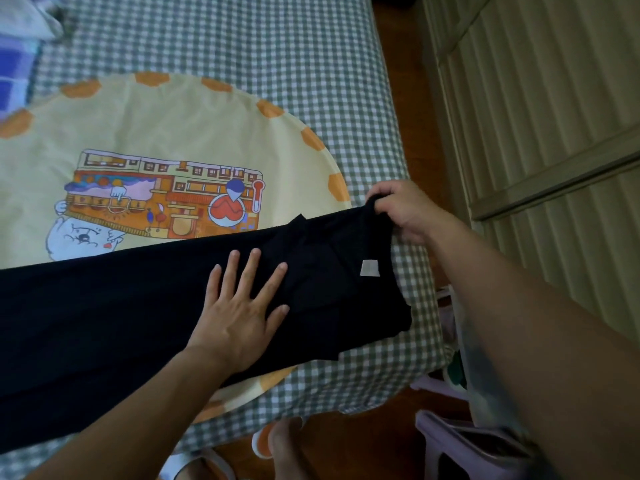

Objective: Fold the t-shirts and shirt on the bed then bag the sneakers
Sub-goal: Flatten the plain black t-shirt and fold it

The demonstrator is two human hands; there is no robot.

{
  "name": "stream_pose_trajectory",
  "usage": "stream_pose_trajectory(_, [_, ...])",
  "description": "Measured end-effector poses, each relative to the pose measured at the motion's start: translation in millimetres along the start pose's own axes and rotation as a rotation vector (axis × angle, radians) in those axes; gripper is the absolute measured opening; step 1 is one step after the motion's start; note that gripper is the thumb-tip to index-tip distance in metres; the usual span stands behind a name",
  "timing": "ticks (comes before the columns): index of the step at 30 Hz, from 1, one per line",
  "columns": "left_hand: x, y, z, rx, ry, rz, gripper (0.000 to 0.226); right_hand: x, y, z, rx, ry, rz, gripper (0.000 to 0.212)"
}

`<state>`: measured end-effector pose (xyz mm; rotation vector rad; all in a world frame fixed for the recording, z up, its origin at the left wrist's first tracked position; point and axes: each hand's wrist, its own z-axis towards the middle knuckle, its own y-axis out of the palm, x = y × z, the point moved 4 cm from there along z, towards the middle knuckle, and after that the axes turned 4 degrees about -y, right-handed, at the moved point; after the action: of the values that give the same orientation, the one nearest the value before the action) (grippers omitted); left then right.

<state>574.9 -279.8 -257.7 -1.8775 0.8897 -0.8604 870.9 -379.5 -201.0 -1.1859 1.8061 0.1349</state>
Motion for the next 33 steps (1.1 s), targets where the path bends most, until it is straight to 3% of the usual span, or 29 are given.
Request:
stream_pose_trajectory(4, [-1, -1, 0, -0.011, 0.006, -0.011, 0.068, 22, 2, -2, 0.294, 0.093, 0.079, 0.035])
stream_pose_trajectory(8, [-1, -2, 2, -0.047, 0.012, -0.024, 0.07, 33, 10, 3, 0.322, 0.223, 0.272, 0.038])
stream_pose_trajectory(10, [-2, -2, 2, -0.054, 0.018, -0.024, 0.07, 24, 8, 4, 0.425, 0.205, 0.272, 0.036])
stream_pose_trajectory(12, [-2, -2, 1, -0.054, 0.015, -0.031, 0.07, 6, 0, -8, 0.66, 0.077, 0.106, 0.027])
stream_pose_trajectory(14, [-2, -1, 1, -0.049, 0.011, -0.028, 0.071, -18, 8, -31, 0.772, -0.158, -0.265, 0.018])
stream_pose_trajectory(16, [-1, -1, 2, -0.047, 0.011, -0.019, 0.07, -21, 36, -47, 0.662, -0.26, -0.624, 0.039])
stream_pose_trajectory(18, [-1, -1, 2, -0.044, 0.014, -0.02, 0.071, 0, 56, -48, 0.507, -0.124, -0.681, 0.055])
stream_pose_trajectory(20, [-1, -2, 1, -0.04, 0.013, -0.028, 0.071, 16, 53, -41, 0.484, -0.025, -0.445, 0.045])
stream_pose_trajectory(22, [-1, -3, 2, -0.041, 0.012, -0.032, 0.071, 26, 42, -34, 0.517, -0.044, -0.051, 0.03])
stream_pose_trajectory(24, [-1, -2, 2, -0.053, 0.014, -0.021, 0.07, 34, 37, -28, 0.579, -0.061, 0.101, 0.029])
stream_pose_trajectory(27, [-1, -1, 2, -0.061, 0.011, -0.018, 0.069, 37, 43, -25, 0.632, -0.107, -0.433, 0.043])
stream_pose_trajectory(30, [0, -2, 1, -0.066, 0.005, -0.029, 0.07, 14, 59, -38, 0.719, -0.439, -0.801, 0.052])
stream_pose_trajectory(32, [0, -2, 2, -0.082, 0.001, -0.014, 0.069, 14, 73, -37, 0.497, -0.567, -1.026, 0.046])
stream_pose_trajectory(33, [0, -2, 2, -0.092, -0.002, -0.005, 0.069, 23, 74, -32, 0.354, -0.495, -1.095, 0.053])
